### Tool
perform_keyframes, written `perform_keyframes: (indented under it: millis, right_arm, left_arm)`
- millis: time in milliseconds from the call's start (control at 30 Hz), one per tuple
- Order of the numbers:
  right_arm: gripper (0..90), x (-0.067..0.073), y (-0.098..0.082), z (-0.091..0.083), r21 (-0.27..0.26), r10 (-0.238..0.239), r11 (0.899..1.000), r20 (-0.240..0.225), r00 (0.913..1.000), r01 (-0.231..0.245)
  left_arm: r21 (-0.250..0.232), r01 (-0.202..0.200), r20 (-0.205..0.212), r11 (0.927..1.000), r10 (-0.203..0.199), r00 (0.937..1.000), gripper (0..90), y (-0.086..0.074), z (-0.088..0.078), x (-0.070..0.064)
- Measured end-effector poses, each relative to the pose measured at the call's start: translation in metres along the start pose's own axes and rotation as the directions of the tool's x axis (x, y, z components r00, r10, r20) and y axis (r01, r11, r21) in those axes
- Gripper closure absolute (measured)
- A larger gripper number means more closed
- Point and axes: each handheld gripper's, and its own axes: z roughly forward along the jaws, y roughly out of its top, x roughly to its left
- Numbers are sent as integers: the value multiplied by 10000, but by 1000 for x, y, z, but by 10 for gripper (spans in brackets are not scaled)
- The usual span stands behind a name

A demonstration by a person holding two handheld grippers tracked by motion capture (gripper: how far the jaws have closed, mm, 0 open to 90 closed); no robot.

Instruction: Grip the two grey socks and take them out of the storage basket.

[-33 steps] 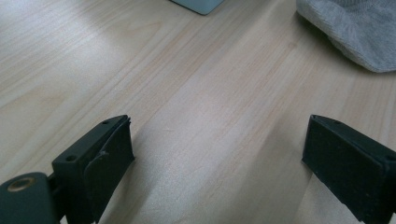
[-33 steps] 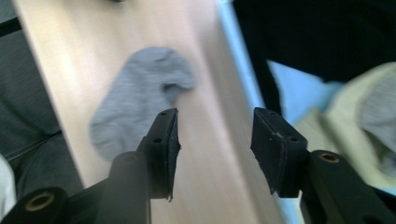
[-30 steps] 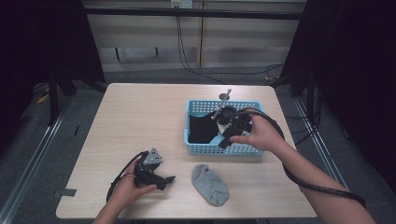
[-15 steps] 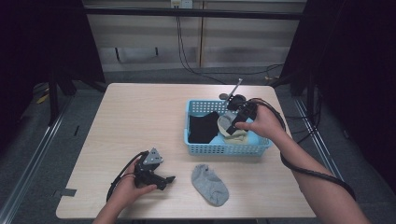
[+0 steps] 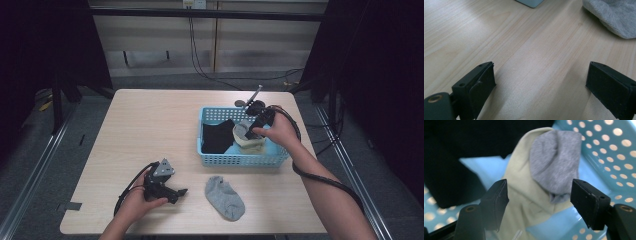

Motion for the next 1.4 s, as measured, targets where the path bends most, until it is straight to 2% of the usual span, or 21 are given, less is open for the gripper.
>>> perform_keyframes:
  millis: [167,367,433,533,600,633,667,700,733,800,867,967,1033,1100,1200,1267,1400]
  right_arm:
    - [309,-12,-1,13,-142,737,9972,226,9970,-734]
    - [328,-21,-2,20,-103,1010,9949,474,9938,-1006]
    - [343,-22,-3,25,-159,1022,9947,408,9939,-1017]
    - [374,-24,-6,29,-256,1283,9915,361,9911,-1274]
    - [441,-26,-8,34,-177,1318,9912,141,9912,-1316]
    - [441,-26,-8,34,-177,1318,9912,141,9912,-1316]
    - [542,-26,-9,36,-71,1386,9903,15,9903,-1386]
    - [542,-26,-9,36,-71,1386,9903,15,9903,-1386]
    - [580,-26,-10,37,8,1325,9912,0,9912,-1325]
    - [688,-26,-10,37,162,1302,9914,-11,9915,-1302]
    - [781,-26,-10,34,188,1530,9881,-262,9879,-1525]
    - [793,-24,-10,30,168,1529,9882,-439,9873,-1523]
    - [799,-21,-9,25,237,1367,9905,-503,9893,-1357]
    - [802,-18,-9,20,86,1231,9924,-610,9905,-1228]
    - [804,-9,-9,5,-207,855,9959,-984,9915,-880]
    - [804,-6,-10,2,-242,777,9964,-1055,9914,-807]
    - [801,6,-12,-4,-221,319,9992,-1104,9934,-345]
  left_arm:
    - [21,-11,-12,10000,11,10000,77,0,0,0]
    - [78,-56,2,10000,56,10000,77,0,-1,0]
    - [66,-56,-5,10000,56,10000,77,0,-1,0]
    - [45,-30,12,10000,30,10000,77,0,0,0]
    - [45,-30,3,10000,30,10000,77,0,0,0]
    - [66,-37,0,10000,37,10000,77,0,-1,0]
    - [69,-36,1,10000,36,10000,77,0,-1,0]
    - [63,-32,2,10000,32,10000,77,0,0,0]
    - [72,-31,-7,10000,31,10000,77,0,-1,0]
    - [76,-30,-7,10000,30,10000,77,0,-1,0]
    - [68,-33,0,10000,34,10000,77,0,-1,0]
    - [70,-34,-6,10000,34,10000,77,0,-1,0]
    - [43,-27,4,10000,27,10000,77,0,0,0]
    - [71,-36,-4,10000,36,10000,77,0,-1,0]
    - [44,-28,10,10000,28,10000,77,0,0,0]
    - [42,-31,13,10000,31,10000,77,0,0,0]
    - [52,-19,11,10000,19,10000,77,0,0,0]
